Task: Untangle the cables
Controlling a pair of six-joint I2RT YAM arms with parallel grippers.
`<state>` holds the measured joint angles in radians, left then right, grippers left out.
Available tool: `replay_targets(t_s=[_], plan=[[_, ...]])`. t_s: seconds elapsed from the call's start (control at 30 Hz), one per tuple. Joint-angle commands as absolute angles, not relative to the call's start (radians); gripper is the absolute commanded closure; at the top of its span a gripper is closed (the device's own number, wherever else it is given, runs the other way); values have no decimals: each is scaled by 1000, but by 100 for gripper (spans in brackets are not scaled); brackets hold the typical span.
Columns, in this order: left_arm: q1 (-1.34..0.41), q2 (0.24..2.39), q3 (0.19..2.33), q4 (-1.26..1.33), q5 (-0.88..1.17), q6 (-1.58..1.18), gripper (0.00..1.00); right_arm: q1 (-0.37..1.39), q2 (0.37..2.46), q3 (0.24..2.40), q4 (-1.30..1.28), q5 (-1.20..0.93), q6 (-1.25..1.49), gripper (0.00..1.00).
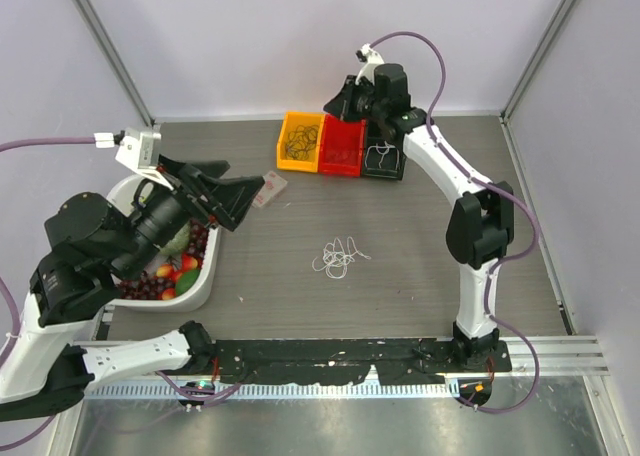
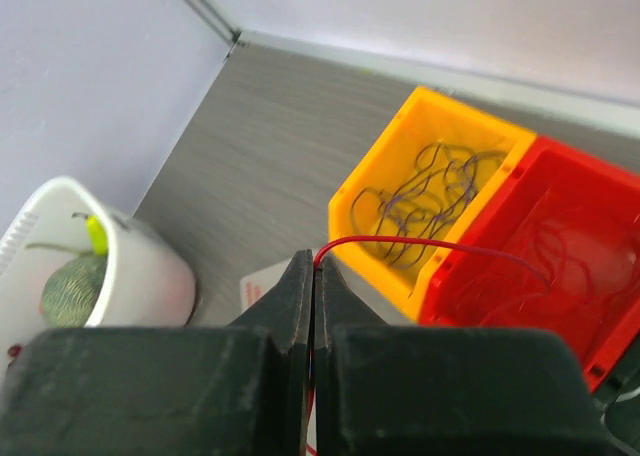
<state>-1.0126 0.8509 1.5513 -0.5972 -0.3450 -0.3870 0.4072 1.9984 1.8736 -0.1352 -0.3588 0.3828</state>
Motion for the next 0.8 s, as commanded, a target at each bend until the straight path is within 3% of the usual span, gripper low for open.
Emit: replay_targets(t_s=[0.0,0.4,0.63,0.77], plan=[[-1015,859,1617,-640,-408,-305,12,382,2071,2041,-93,-373,344,99],[-1012,847,1638,-646,-462,-201,6,374,2192,2217,-138,-345,313,99],[-1014,853,1646,-664,-442,-178,4,382,2295,2189,-57,-351,362,99],[-1012,848,1640,-672,-437,-176,4,394,2312,2131,-75,-244,376,99]])
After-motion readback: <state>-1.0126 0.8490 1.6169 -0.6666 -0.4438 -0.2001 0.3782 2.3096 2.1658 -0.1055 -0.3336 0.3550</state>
